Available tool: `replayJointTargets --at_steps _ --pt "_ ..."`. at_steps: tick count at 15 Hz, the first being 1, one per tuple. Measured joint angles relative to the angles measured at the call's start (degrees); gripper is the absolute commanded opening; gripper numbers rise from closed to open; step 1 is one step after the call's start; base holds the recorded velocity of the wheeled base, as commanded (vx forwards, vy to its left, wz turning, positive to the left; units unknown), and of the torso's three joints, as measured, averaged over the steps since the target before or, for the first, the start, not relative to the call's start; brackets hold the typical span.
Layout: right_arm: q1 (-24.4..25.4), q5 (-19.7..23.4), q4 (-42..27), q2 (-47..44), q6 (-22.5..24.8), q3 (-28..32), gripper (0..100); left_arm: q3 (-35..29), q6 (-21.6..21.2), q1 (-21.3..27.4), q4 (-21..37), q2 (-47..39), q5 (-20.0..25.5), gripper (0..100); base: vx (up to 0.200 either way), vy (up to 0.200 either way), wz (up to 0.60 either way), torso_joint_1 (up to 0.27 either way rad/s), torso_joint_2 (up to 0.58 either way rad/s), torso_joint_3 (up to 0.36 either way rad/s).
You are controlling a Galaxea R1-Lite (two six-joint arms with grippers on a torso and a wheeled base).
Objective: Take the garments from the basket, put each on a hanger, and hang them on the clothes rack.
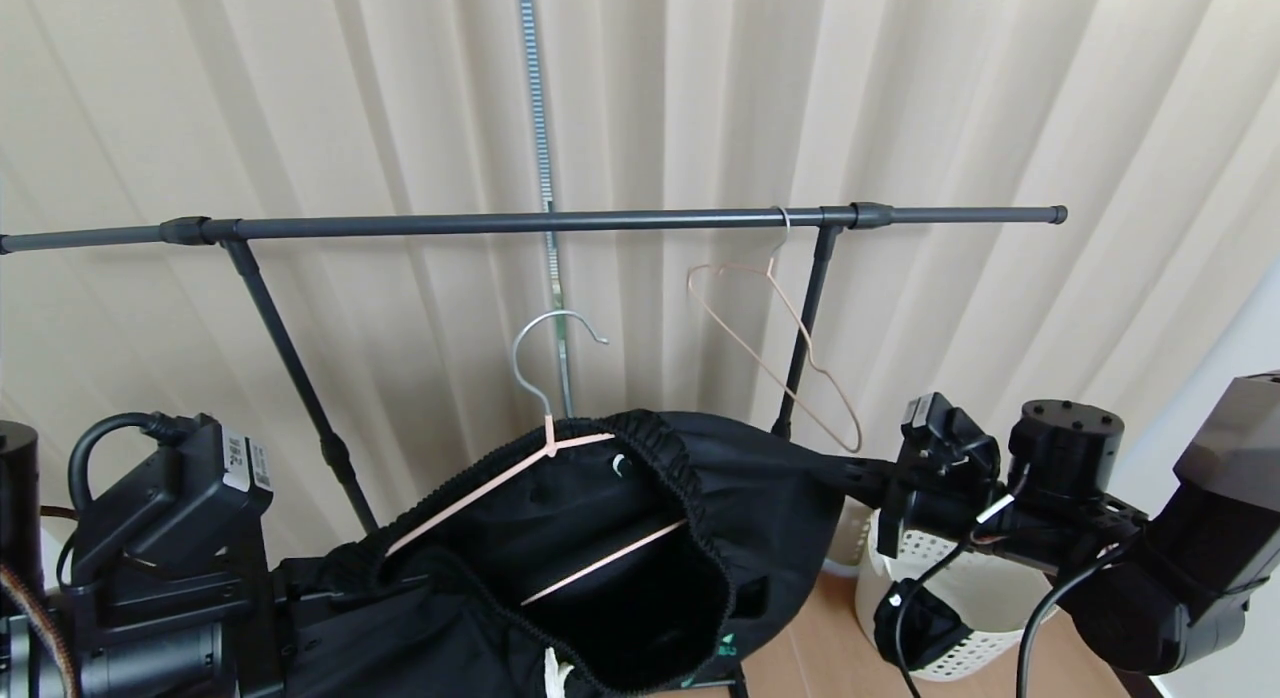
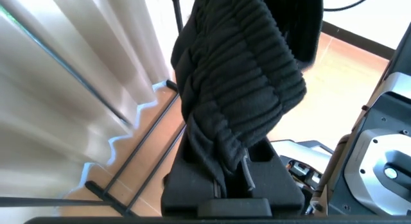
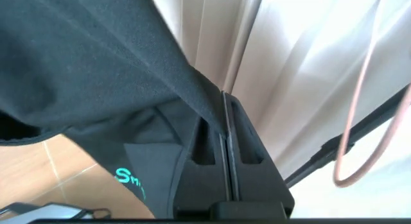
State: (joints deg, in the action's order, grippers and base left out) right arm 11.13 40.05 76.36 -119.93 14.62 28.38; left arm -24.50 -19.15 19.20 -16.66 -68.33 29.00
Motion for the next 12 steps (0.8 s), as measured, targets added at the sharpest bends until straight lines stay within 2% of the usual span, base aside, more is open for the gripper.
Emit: replayJointTargets --at_steps 1,4,5,7,8,10,12 --pt "0.3 -0.04 -1.23 0.5 0.0 -0.21 100 -0.22 0.84 -0.05 -0.05 -0.02 -0.07 0 0.0 0.0 0.0 0.0 0.0 0.0" --pt "0.88 -0.01 -2.19 2.12 1.99 -1.68 100 -1.1 3.47 -0.02 -0.05 -0.06 -0.27 0 0.0 0.0 0.0 0.0 0.0 0.0" --pt "0.99 0.02 -2.19 2.38 3.5 -2.23 100 -1.29 3.85 -0.05 -0.06 -0.09 -0.32 0 0.0 0.0 0.0 0.0 0.0 0.0" --pt "1.0 1.06 -2.22 2.9 9.46 -3.55 100 -1.84 4.88 -0.07 -0.05 -0.24 -0.4 0 0.0 0.0 0.0 0.0 0.0 0.0" --pt "1.1 1.91 -2.4 3.58 9.87 -4.13 100 -2.06 5.41 -0.07 -0.06 -0.39 -0.43 0 0.0 0.0 0.0 0.0 0.0 0.0" --pt "3.11 2.67 -2.74 6.89 6.53 -4.99 100 -2.36 5.85 -0.18 -0.2 -0.72 -0.45 0 0.0 0.0 0.0 0.0 0.0 0.0" --pt "6.95 2.45 -3.01 12.41 -2.85 -5.84 100 -2.36 5.85 -0.22 -0.2 -0.96 -0.46 0 0.0 0.0 0.0 0.0 0.0 0.0"
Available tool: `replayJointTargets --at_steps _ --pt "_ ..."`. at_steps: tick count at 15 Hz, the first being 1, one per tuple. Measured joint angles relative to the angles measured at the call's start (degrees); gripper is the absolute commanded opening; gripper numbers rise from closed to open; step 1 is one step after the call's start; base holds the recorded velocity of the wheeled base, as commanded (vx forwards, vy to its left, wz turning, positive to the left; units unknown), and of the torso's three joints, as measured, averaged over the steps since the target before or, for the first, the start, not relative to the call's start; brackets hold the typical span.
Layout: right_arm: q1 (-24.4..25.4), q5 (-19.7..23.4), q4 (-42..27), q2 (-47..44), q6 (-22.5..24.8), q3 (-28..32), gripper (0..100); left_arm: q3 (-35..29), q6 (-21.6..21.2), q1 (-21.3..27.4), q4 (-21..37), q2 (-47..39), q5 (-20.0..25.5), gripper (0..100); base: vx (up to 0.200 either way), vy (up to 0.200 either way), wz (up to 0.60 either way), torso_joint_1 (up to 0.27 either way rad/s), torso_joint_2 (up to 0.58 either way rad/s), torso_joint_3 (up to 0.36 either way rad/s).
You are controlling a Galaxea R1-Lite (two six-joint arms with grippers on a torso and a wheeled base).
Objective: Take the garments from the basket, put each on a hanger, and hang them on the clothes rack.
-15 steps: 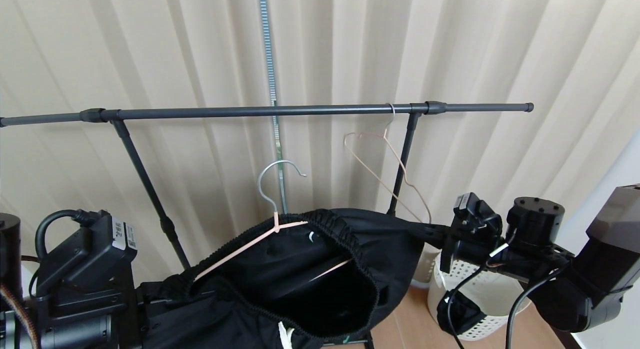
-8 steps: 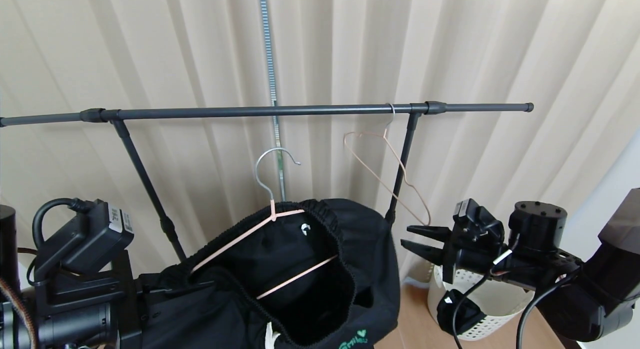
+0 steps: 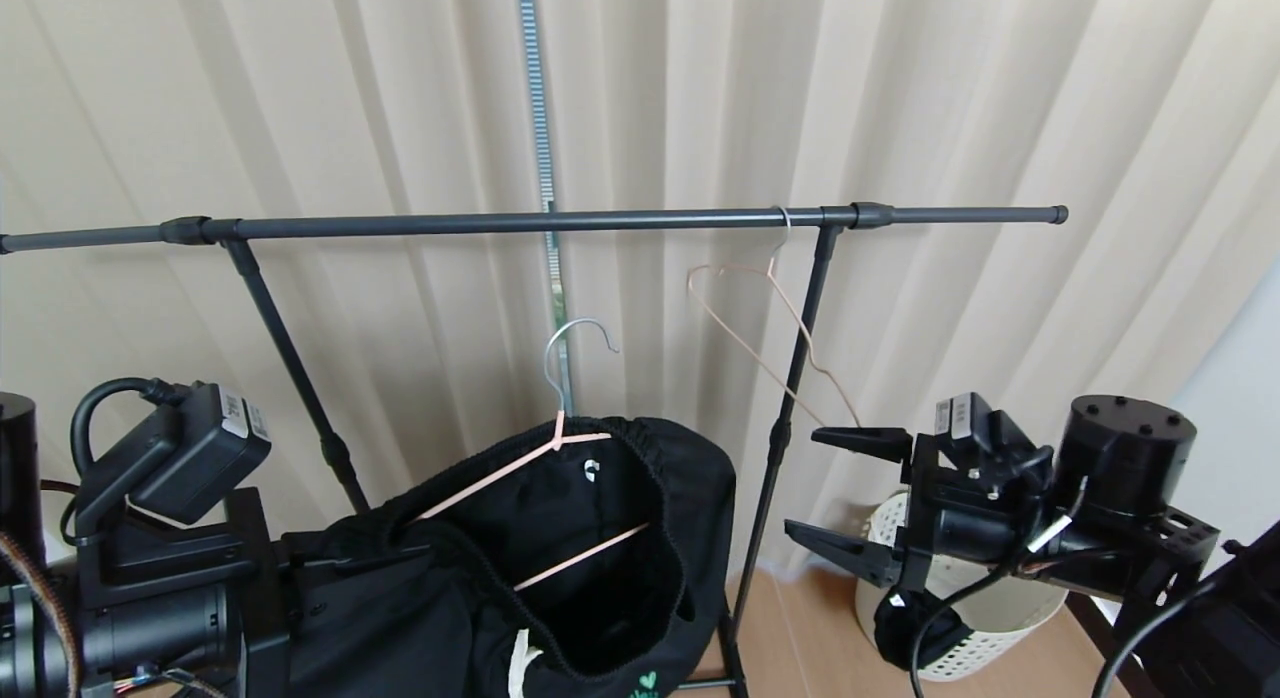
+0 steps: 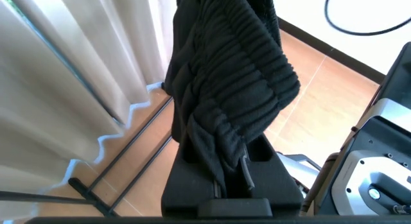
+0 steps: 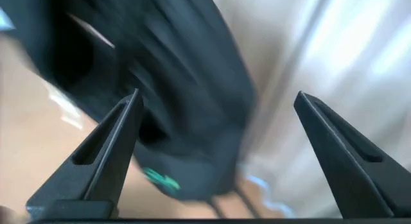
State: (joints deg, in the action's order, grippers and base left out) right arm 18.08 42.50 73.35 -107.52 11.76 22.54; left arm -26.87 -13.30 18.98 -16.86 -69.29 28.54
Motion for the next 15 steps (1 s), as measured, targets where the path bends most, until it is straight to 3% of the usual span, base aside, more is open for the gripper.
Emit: replayJointTargets --at_steps 2,3,5,7,8,12,15 --pt "5.03 -0.4 -2.44 6.61 -8.09 -0.33 100 -0.15 -0.02 0.0 -0.21 -0.35 0.01 0 0.0 0.0 0.0 0.0 0.0 0.0" --pt "7.94 -1.04 -7.01 10.08 -10.05 -0.27 100 -0.22 -0.02 0.0 -0.51 -0.57 0.01 0 0.0 0.0 0.0 0.0 0.0 0.0" --pt "14.74 -9.57 -19.7 15.37 -11.3 1.9 100 -0.3 -0.05 0.06 -0.98 -1.0 0.04 0 0.0 0.0 0.0 0.0 0.0 0.0" --pt "21.86 -27.17 -29.21 18.49 -11.76 6.45 100 -0.44 -0.05 0.06 -0.98 -1.21 -0.38 0 0.0 0.0 0.0 0.0 0.0 0.0" --pt "25.09 -32.93 -34.32 19.3 -12.03 9.35 100 -0.48 -0.05 0.11 -0.95 -1.27 -0.76 0 0.0 0.0 0.0 0.0 0.0 0.0" --pt "30.68 -45.01 -42.75 18.88 -14.28 16.82 100 -0.88 -0.05 0.23 -1.06 -1.32 -1.1 0 0.0 0.0 0.0 0.0 0.0 0.0" --pt "34.04 -48.07 -42.95 16.54 -14.85 18.19 100 -0.88 -0.05 0.34 -1.04 -1.29 -1.12 0 0.0 0.0 0.0 0.0 0.0 0.0"
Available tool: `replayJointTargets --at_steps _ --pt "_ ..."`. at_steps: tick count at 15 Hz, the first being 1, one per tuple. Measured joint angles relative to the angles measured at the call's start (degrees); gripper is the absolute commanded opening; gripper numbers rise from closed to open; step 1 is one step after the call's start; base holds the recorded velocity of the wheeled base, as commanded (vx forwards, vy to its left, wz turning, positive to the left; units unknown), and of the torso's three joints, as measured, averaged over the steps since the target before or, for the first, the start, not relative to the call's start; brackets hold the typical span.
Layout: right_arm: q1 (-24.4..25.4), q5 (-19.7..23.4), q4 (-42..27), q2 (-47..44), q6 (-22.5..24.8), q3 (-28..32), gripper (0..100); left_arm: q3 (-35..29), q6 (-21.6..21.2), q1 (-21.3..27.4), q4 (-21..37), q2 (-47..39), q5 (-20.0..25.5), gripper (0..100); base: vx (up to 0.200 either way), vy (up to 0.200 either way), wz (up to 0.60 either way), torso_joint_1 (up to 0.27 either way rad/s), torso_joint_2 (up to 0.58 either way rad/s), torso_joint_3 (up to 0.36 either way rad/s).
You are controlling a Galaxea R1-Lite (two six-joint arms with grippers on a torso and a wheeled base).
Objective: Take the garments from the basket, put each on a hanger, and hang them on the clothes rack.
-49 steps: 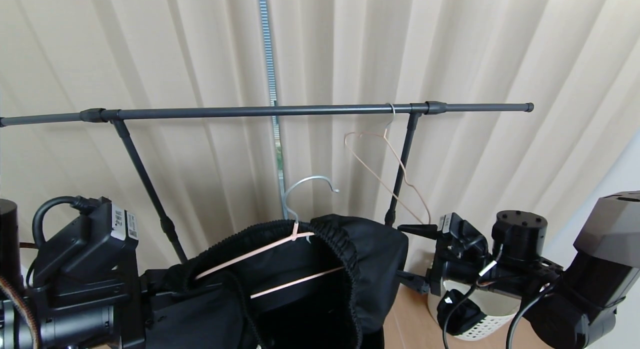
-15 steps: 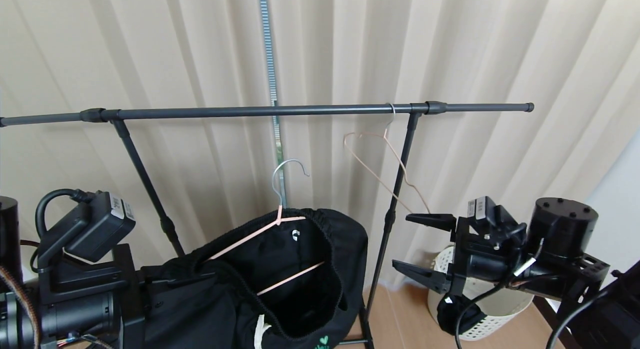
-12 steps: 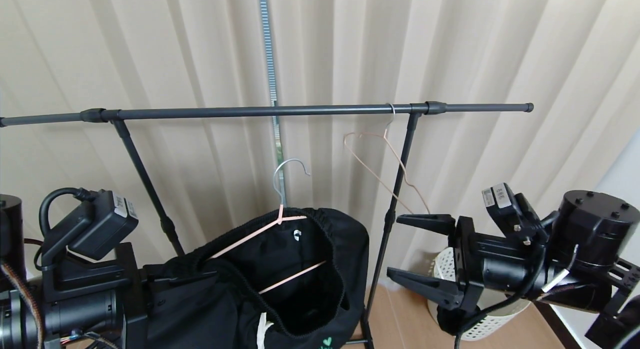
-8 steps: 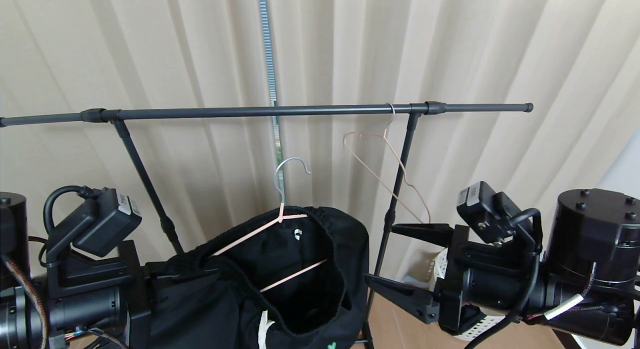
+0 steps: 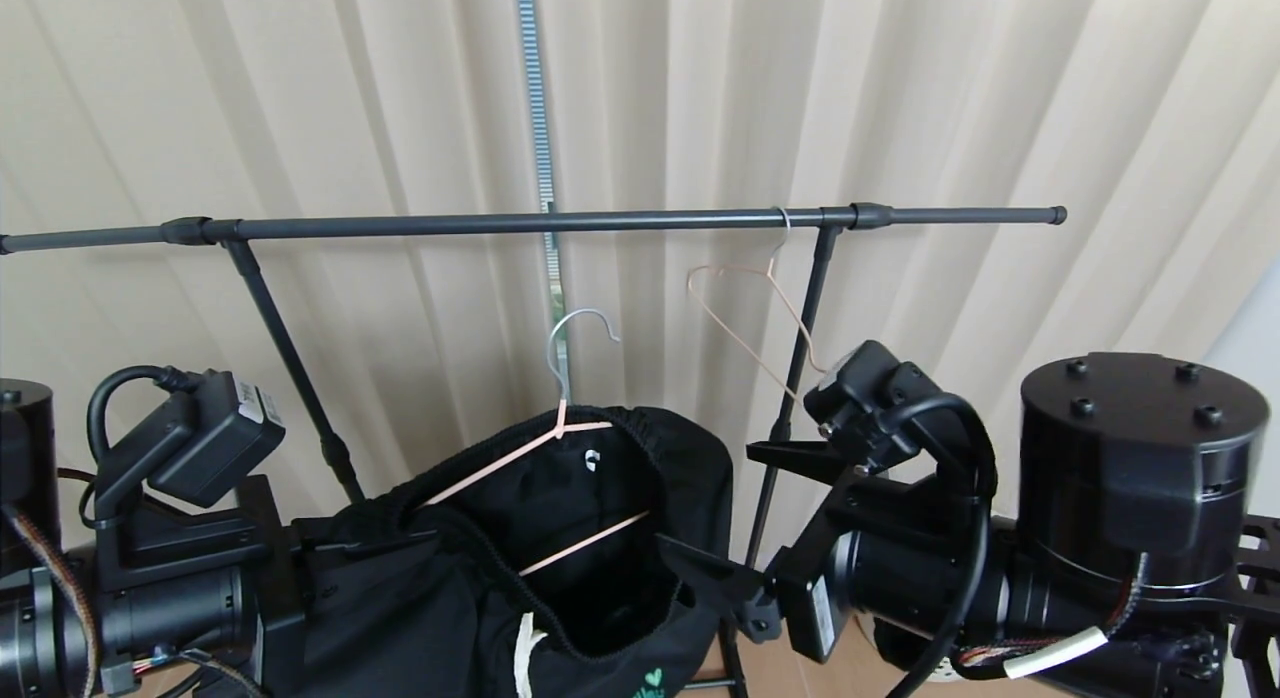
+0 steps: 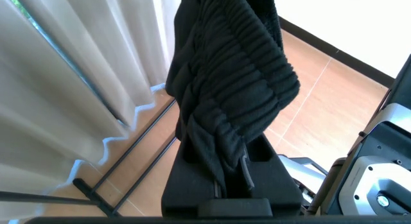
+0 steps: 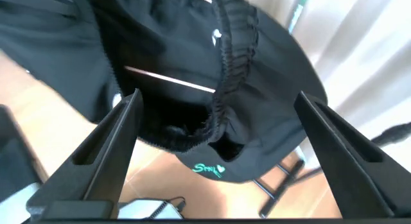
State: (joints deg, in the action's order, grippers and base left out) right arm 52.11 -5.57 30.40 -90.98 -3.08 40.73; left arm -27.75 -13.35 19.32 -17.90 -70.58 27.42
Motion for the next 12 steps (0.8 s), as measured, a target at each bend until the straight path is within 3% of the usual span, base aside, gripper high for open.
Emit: replayJointTargets --at_steps 4,8,9,12 --pt "0.94 -8.5 0.5 -6.46 -1.23 2.49 100 0.11 -0.09 0.22 0.0 0.27 0.0 0 0.0 0.0 0.0 0.0 0.0 0.0" --pt "1.02 -9.89 0.49 -9.79 -2.44 4.13 100 0.13 -0.09 0.77 -0.28 0.39 0.0 0 0.0 0.0 0.0 0.0 0.0 0.0" --pt "1.02 -10.92 0.46 -10.35 -3.23 4.63 0 0.21 -0.11 1.12 -0.28 0.41 0.0 0 0.0 0.0 0.0 0.0 0.0 0.0" --pt "1.02 -13.93 0.44 -12.14 -3.78 5.92 0 0.33 -0.11 1.68 -0.27 0.5 0.0 0 0.0 0.0 0.0 0.0 0.0 0.0"
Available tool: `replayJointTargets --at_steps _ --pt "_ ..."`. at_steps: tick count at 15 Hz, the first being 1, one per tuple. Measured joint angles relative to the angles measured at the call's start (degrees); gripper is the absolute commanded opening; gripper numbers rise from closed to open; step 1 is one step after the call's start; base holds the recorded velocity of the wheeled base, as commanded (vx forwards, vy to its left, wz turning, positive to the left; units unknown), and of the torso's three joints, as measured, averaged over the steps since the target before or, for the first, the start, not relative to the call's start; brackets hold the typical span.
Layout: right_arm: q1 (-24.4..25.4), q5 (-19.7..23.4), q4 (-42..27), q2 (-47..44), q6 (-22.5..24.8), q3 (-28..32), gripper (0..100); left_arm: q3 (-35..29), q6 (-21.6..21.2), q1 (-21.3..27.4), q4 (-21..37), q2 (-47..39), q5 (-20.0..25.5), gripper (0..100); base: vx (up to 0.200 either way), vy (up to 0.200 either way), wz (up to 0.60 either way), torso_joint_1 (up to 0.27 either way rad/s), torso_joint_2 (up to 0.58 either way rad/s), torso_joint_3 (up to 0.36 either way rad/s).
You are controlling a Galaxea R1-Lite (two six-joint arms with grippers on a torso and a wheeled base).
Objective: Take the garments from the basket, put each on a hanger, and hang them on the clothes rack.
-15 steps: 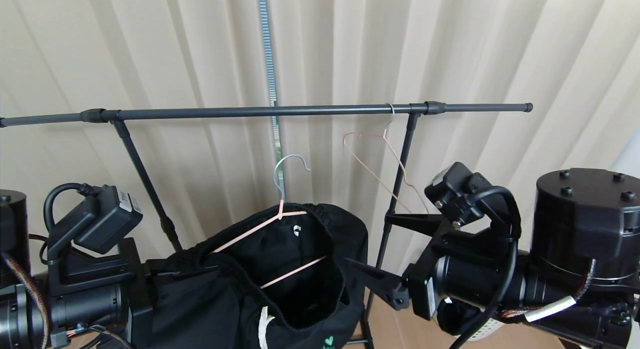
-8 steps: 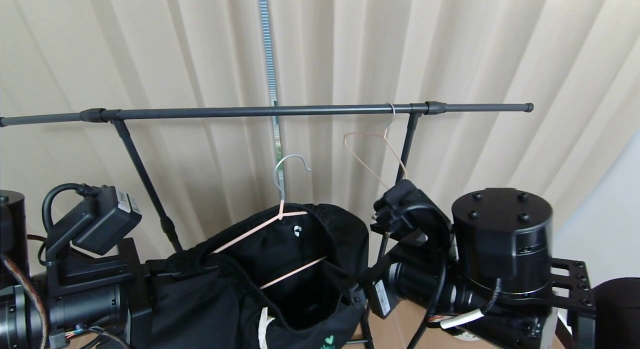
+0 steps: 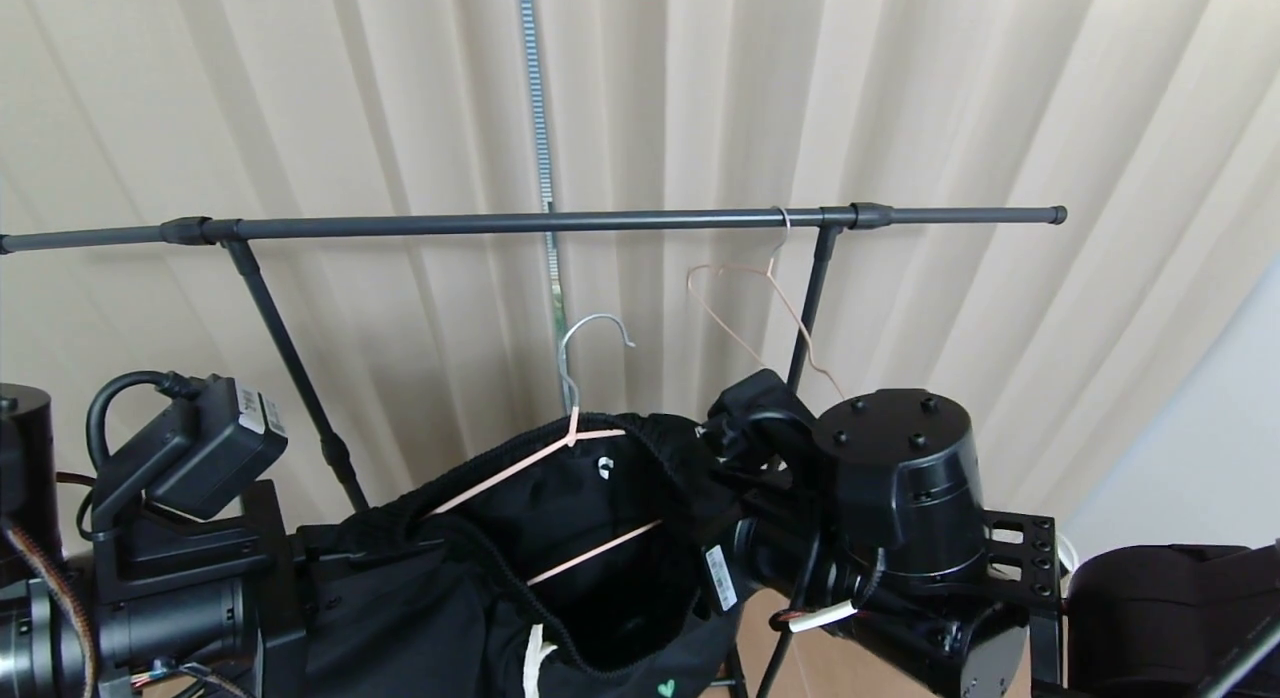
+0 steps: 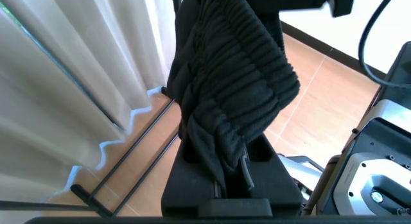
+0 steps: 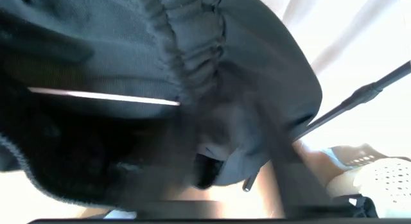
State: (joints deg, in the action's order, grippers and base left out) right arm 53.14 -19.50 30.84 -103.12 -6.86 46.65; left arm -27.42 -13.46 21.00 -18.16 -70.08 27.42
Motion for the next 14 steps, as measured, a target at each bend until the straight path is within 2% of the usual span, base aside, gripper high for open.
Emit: replayJointTargets --at_steps 7,10,14 --pt "-1.71 -2.57 -0.02 0.67 -0.09 2.6 0 1.82 -0.72 0.1 -0.04 0.68 0.09 0 0.0 0.0 0.0 0.0 0.0 0.0" --pt "-2.62 -3.01 -0.22 1.96 -2.84 4.86 0 3.55 -3.16 0.88 -0.01 1.01 0.17 0 0.0 0.0 0.0 0.0 0.0 0.0" --pt "-2.47 -4.11 -0.09 1.16 -4.22 6.13 0 4.35 -3.67 3.88 -0.01 1.12 0.09 0 0.0 0.0 0.0 0.0 0.0 0.0"
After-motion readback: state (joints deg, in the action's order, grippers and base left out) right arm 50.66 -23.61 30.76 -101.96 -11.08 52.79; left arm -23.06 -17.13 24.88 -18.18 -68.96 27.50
